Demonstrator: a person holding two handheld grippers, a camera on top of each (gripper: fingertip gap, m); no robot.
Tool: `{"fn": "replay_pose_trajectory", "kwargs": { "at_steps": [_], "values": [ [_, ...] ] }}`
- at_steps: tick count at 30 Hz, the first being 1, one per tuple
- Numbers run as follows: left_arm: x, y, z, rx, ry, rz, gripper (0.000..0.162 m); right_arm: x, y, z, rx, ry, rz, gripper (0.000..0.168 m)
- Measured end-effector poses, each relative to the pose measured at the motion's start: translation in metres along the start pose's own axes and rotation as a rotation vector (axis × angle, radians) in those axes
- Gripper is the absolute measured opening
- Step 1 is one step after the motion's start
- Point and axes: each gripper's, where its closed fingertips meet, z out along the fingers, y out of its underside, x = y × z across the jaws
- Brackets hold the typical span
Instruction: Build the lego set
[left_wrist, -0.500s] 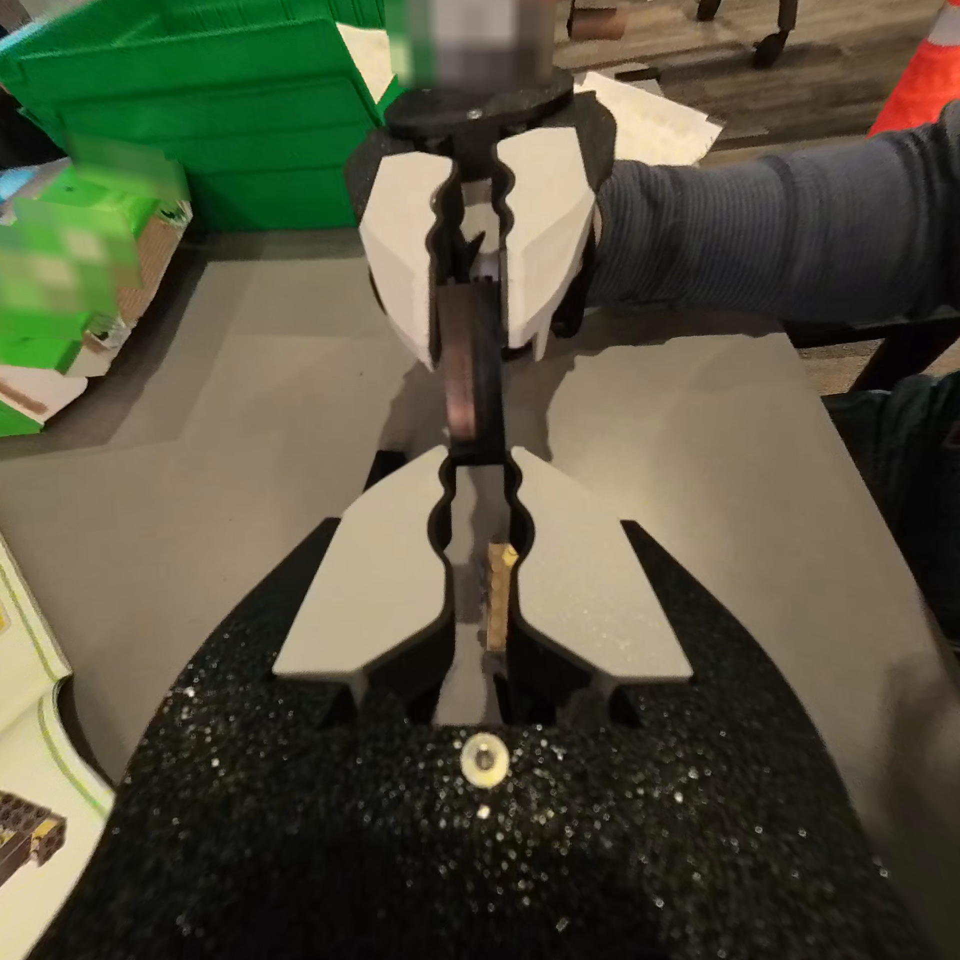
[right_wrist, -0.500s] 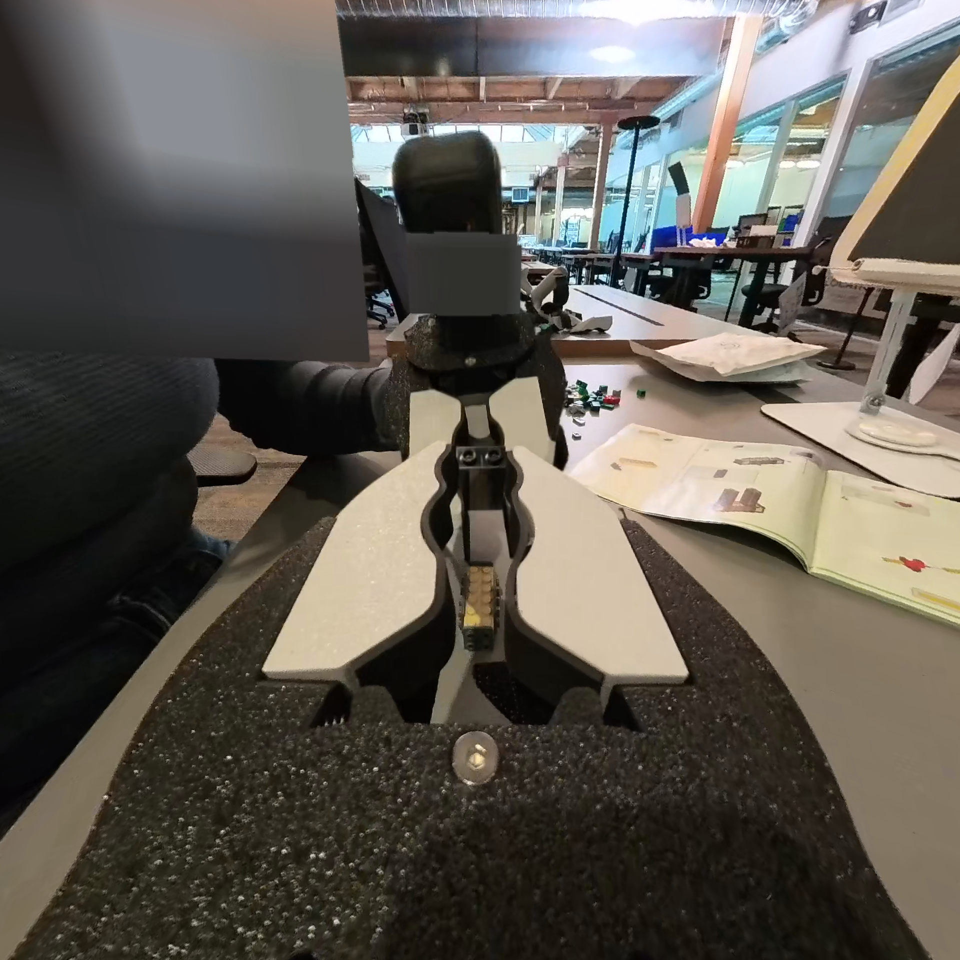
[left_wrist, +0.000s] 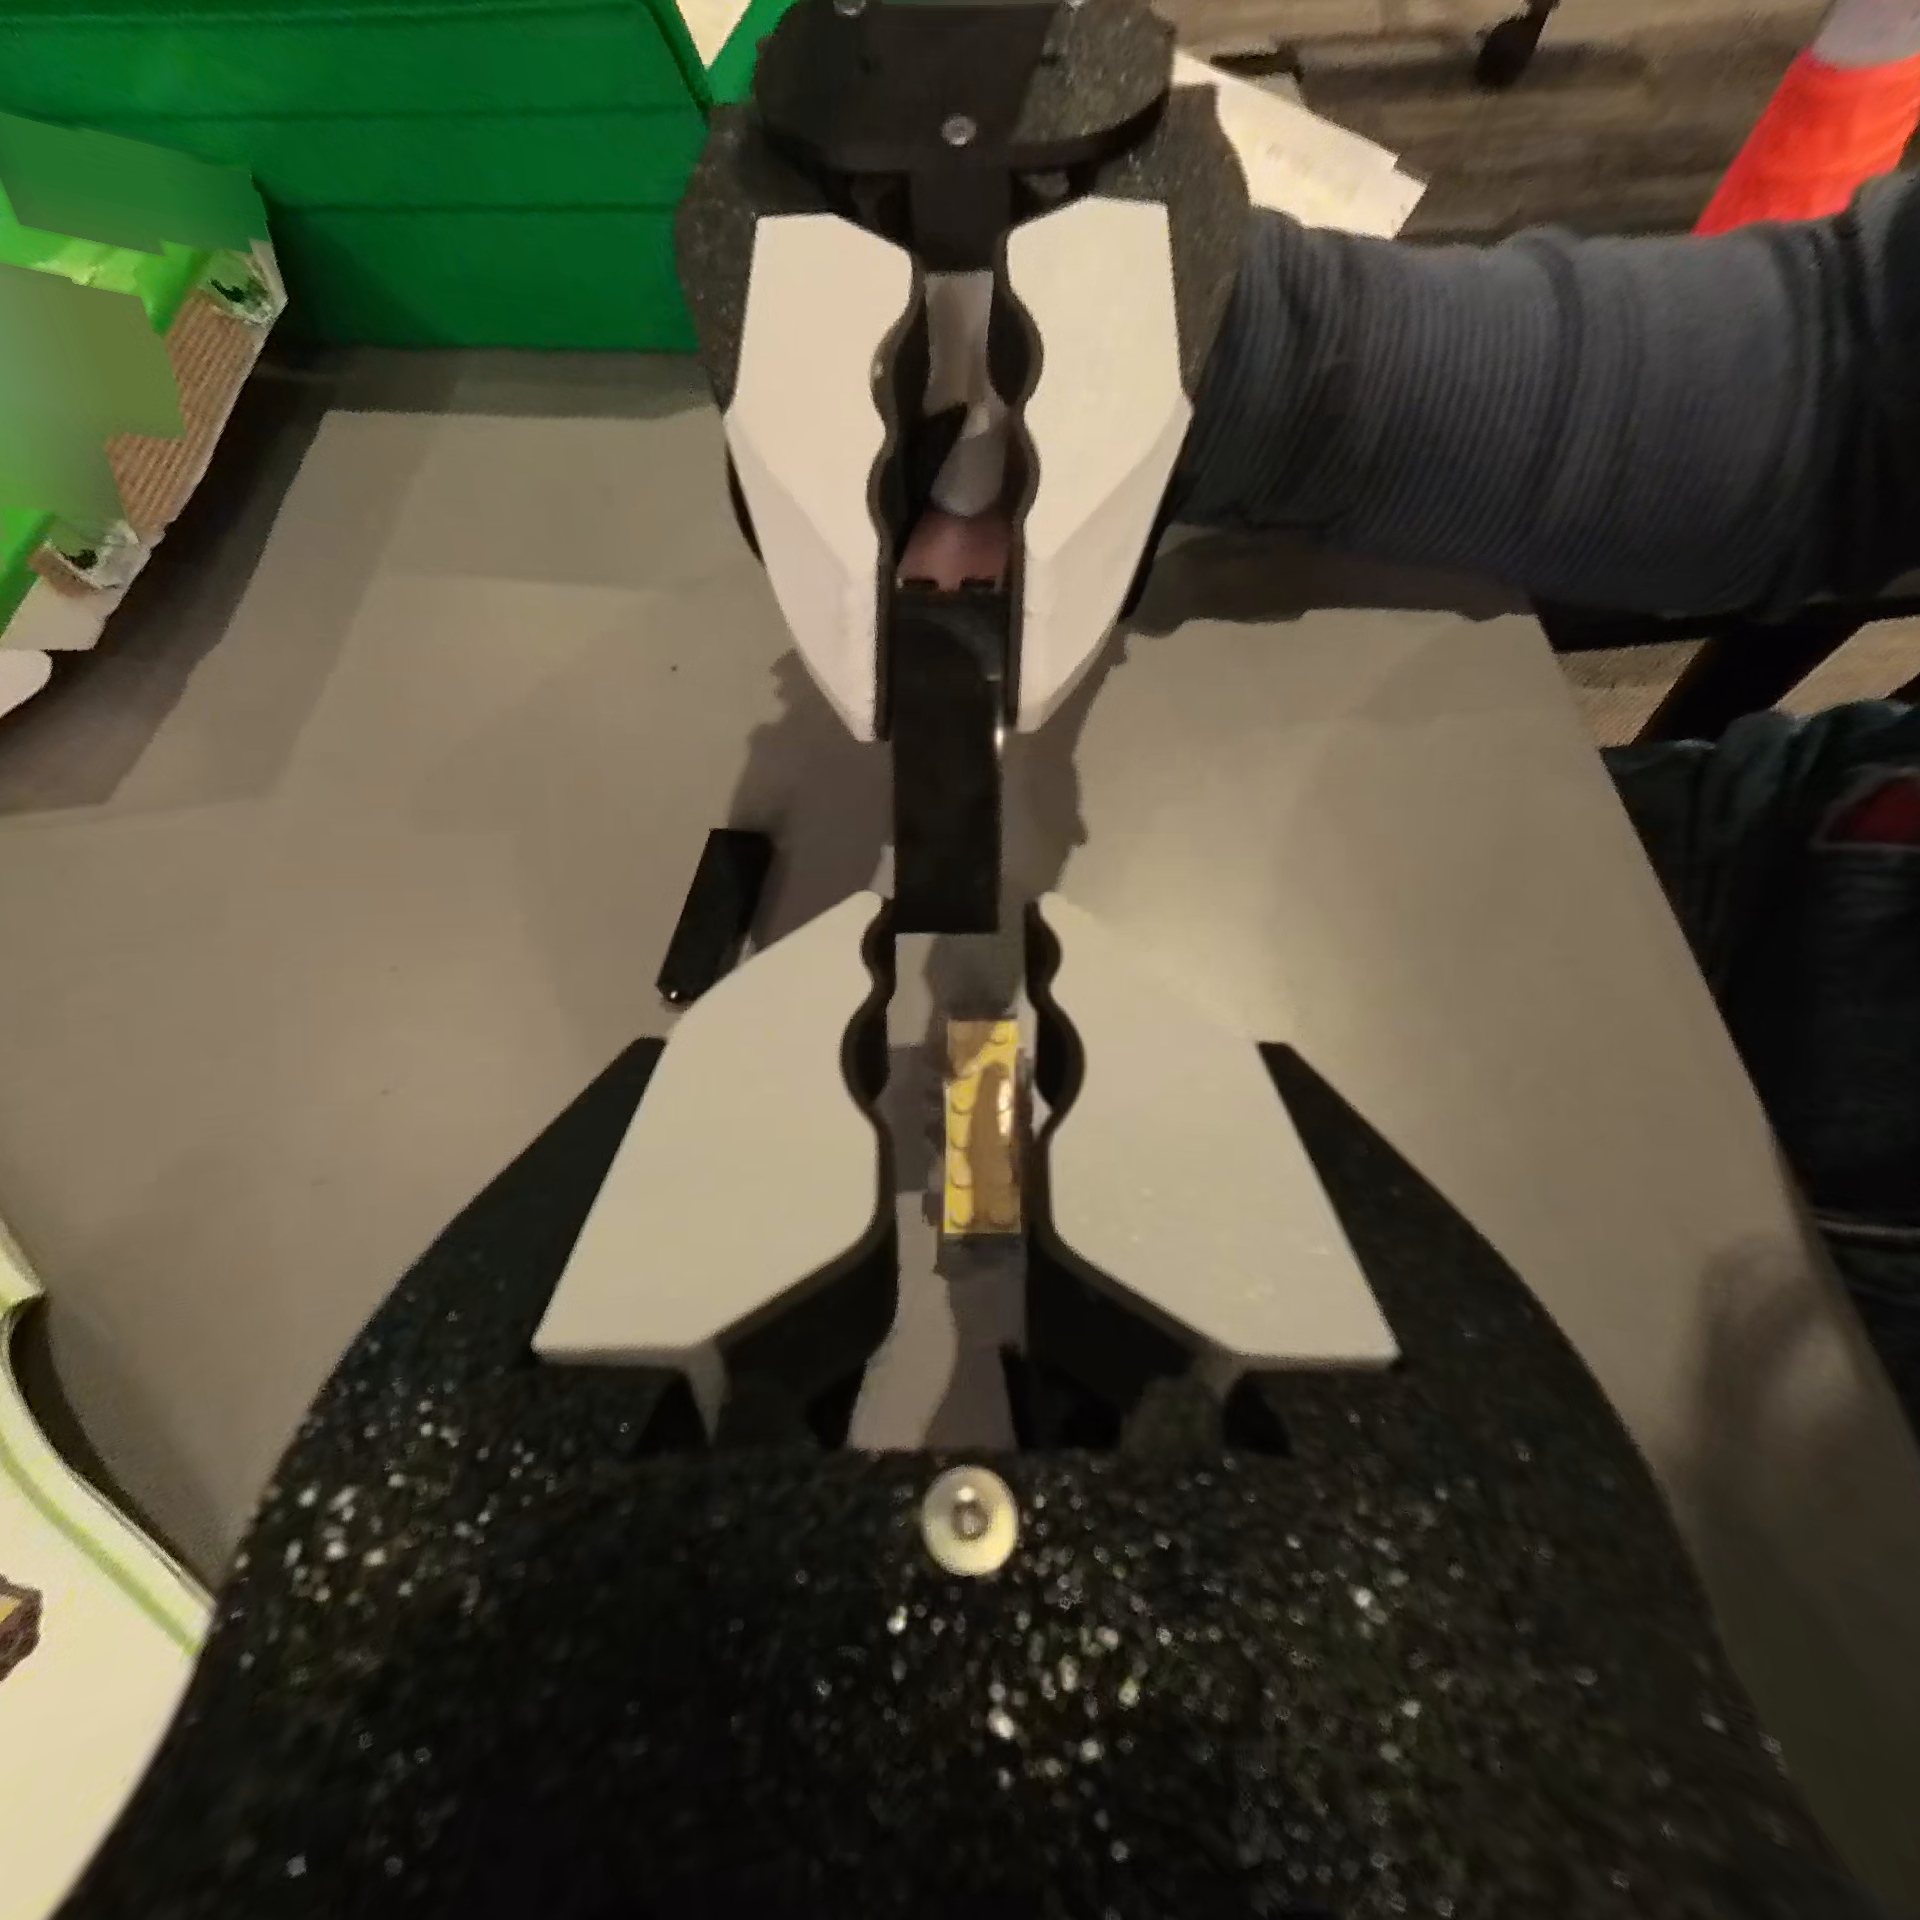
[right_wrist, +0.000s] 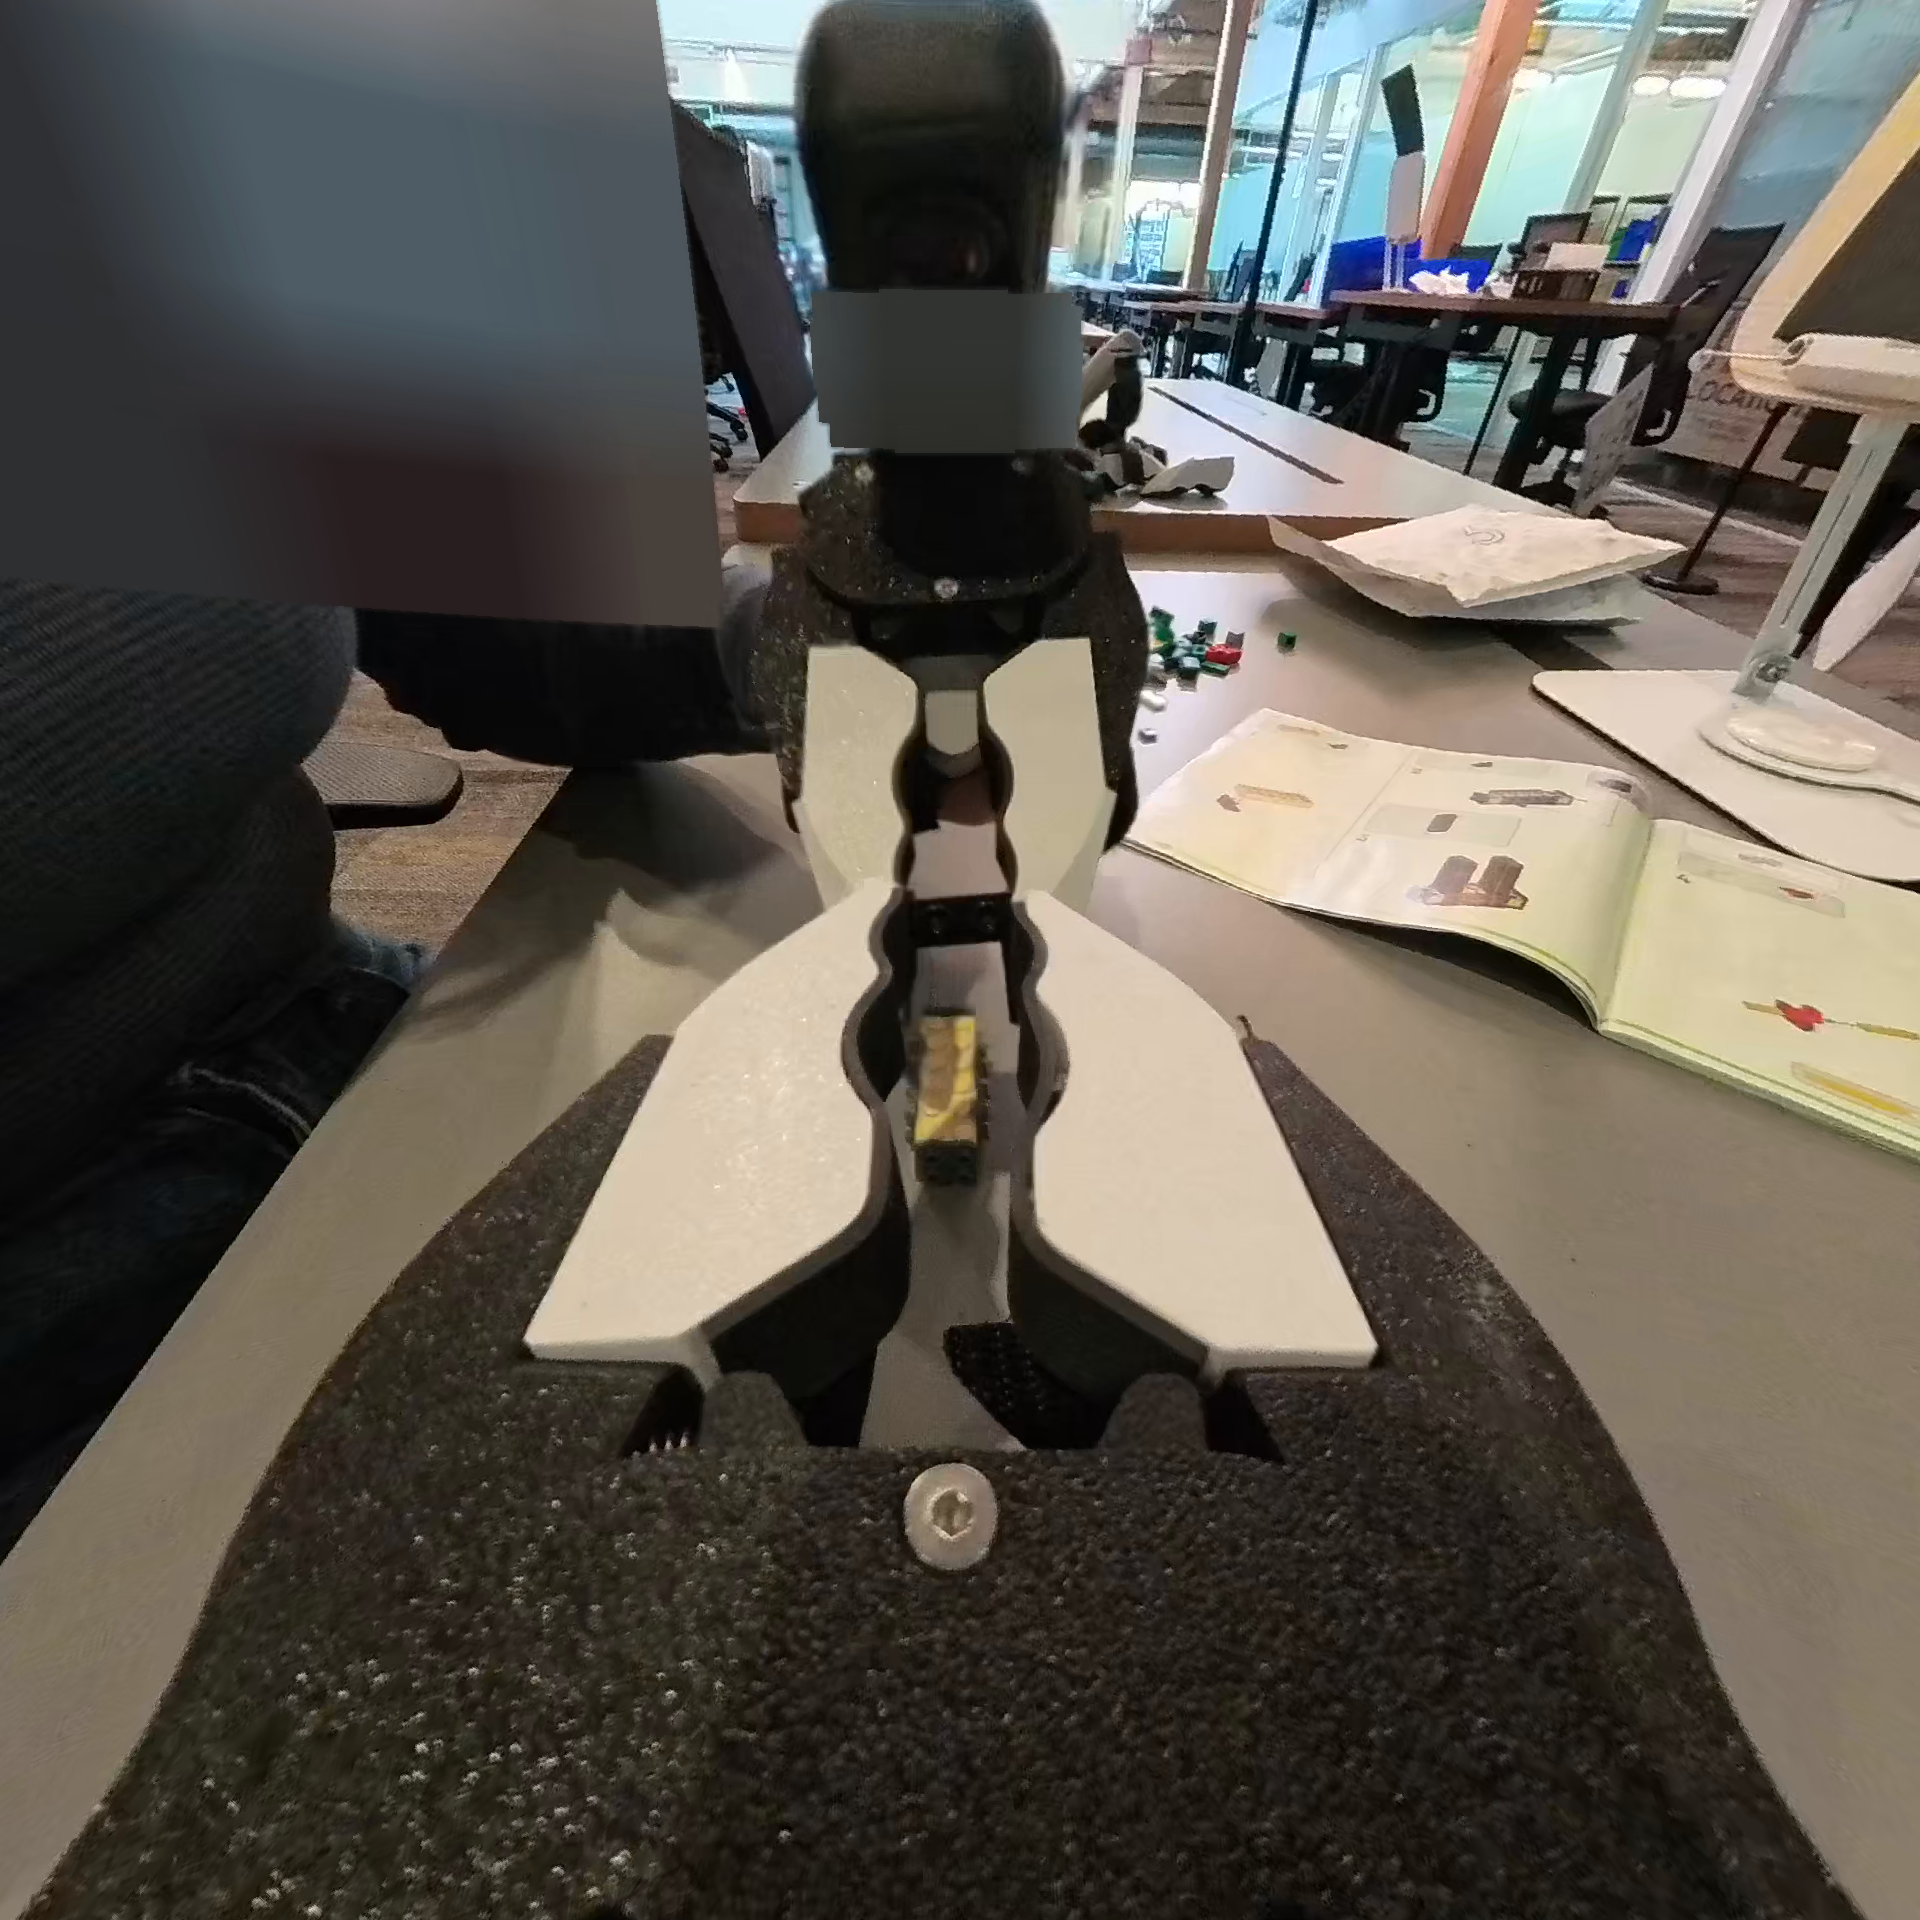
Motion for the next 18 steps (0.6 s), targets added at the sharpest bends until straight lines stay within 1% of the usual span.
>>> {"fn": "replay_pose_trajectory", "kwargs": {
  "at_steps": [2, 5, 9, 12, 16, 18],
  "values": [
    [-0.001, 0.002, -0.002, -0.001, -0.001, -0.010, 0.029, 0.003, 0.002, -0.001, -0.014, 0.017, 0.003, 0.017],
    [-0.003, 0.012, -0.009, -0.034, -0.015, 0.005, 0.042, 0.006, 0.001, -0.003, -0.014, 0.027, 0.038, 0.017],
    [0.001, 0.042, -0.013, -0.169, -0.008, 0.036, 0.052, 0.009, 0.006, -0.004, -0.048, 0.040, 0.063, 0.017],
    [0.003, 0.057, -0.010, -0.227, 0.013, 0.033, 0.053, 0.007, 0.011, 0.000, -0.083, 0.028, 0.067, 0.017],
    [0.005, 0.065, 0.001, -0.262, 0.036, 0.028, 0.051, 0.005, 0.022, 0.004, -0.144, 0.021, 0.066, 0.017],
    [0.006, 0.064, 0.005, -0.259, 0.046, 0.021, 0.047, 0.005, 0.025, 0.005, -0.163, 0.018, 0.073, 0.017]
  ]
}}
